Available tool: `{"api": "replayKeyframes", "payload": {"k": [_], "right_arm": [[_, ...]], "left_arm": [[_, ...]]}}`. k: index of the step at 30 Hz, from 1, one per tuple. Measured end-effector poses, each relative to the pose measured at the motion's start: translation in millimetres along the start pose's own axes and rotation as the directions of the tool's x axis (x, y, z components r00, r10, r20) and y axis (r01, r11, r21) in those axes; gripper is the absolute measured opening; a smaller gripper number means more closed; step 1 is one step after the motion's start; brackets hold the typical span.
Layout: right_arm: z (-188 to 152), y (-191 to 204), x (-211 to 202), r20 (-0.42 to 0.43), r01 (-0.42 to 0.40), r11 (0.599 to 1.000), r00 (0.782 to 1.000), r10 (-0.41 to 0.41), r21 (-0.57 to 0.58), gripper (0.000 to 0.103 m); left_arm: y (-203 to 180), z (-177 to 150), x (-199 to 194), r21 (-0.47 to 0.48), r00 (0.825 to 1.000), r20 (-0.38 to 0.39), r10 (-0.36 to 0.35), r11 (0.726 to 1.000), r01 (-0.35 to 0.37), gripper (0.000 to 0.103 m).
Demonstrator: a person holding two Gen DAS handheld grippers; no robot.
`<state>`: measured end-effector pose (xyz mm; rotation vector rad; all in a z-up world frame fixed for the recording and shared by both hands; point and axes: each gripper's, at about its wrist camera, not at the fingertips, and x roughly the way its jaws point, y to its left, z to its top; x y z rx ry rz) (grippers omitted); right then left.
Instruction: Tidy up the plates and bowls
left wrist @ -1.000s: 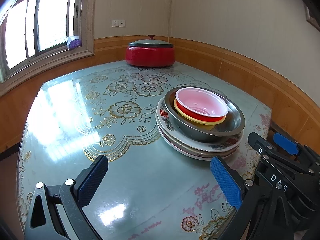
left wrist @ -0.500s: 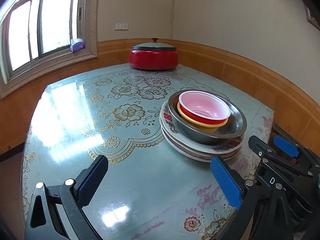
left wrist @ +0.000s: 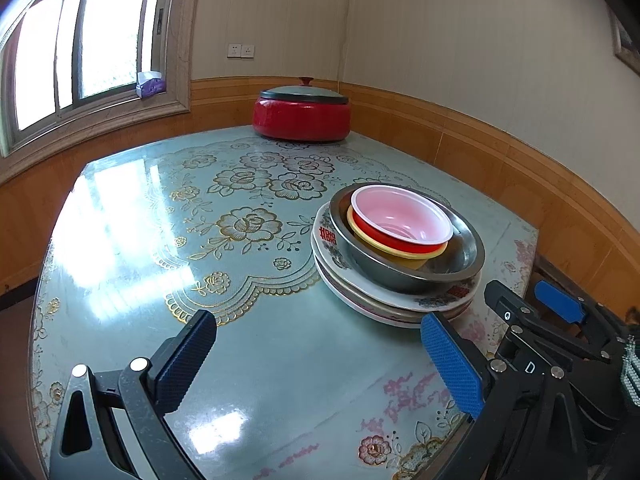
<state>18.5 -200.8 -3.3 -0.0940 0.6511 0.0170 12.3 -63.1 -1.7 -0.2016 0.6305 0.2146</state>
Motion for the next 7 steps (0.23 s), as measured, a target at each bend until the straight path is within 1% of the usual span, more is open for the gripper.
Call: {"api": "replayKeyframes", "payload": {"k": [3,7], "right_arm": [[-0.5,0.1,0.3,0.001,0.002,1.0,1.0,-0.002,0.002,0.062],[-0.6,-0.8,0.5,0.004,0.004,1.0,1.0,-0.004,0.005,0.062]], "left_arm": [[-0.2,-0.1,-0.3,0.001,1.0,0.004,0.001,1.0,-0.001,0.097],[-0.3,-0.2,-1.3,0.003,1.0,0.011,0.001,1.0,-0.001,0.098]]}}
